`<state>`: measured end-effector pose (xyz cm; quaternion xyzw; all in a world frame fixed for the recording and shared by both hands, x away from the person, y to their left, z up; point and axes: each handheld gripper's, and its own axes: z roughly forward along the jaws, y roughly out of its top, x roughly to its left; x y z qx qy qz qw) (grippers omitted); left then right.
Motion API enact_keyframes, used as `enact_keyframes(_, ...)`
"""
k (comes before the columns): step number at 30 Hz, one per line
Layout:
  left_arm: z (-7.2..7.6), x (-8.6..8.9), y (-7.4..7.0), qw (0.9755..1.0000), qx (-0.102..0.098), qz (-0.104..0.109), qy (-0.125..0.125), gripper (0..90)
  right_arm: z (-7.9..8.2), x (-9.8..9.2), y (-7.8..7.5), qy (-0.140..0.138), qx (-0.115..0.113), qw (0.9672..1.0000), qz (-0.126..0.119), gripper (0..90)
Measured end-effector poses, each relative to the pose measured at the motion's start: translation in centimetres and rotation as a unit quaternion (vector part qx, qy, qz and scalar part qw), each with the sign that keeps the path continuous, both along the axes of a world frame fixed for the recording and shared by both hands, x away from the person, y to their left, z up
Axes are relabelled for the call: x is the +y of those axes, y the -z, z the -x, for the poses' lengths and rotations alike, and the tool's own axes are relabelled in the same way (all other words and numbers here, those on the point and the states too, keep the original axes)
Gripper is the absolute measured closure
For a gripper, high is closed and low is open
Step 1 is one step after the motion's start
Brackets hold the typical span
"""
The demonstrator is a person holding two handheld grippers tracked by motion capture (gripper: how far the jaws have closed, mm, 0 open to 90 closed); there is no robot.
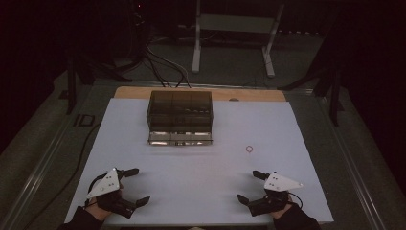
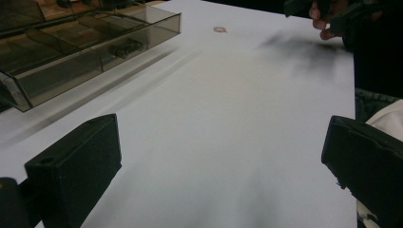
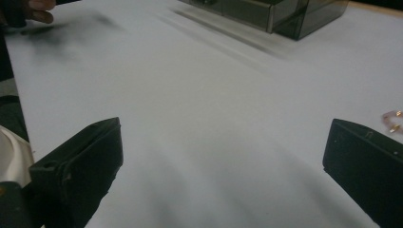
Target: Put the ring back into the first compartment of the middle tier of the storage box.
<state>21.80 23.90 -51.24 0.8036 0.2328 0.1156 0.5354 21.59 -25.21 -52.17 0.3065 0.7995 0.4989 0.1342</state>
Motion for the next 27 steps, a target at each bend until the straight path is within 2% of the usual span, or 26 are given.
enact_keyframes(5,0.0,-0.2,0.0,1.0,0.0,-0.002,0.001,0.9,-0.1,-0.1,0.1,-0.002,0.005,1.0,-0.001,0.0)
enact_keyframes(13,0.2,0.0,0.0,1.0,-0.001,0.001,0.006,0.9,0.1,0.2,-0.2,-0.003,0.005,0.9998,0.018,0.0)
enact_keyframes(18,0.2,0.0,-0.1,0.9999,-0.003,0.0,0.011,0.9,0.1,0.2,-0.6,-0.009,0.008,0.9999,0.003,0.0)
enact_keyframes(20,0.2,0.0,-0.1,0.9999,-0.004,0.006,0.011,0.9,0.2,0.4,-0.7,-0.017,0.011,0.9998,0.003,0.0)
enact_keyframes(23,0.3,0.2,0.0,0.9999,-0.002,0.002,0.012,0.9,0.2,0.6,-1.2,-0.028,0.012,0.9995,-0.007,0.0)
enact_keyframes(27,0.4,0.3,-0.2,0.9999,-0.004,0.009,0.011,0.9,0.4,1.1,-1.9,-0.034,-0.008,0.9994,-0.005,0.0)
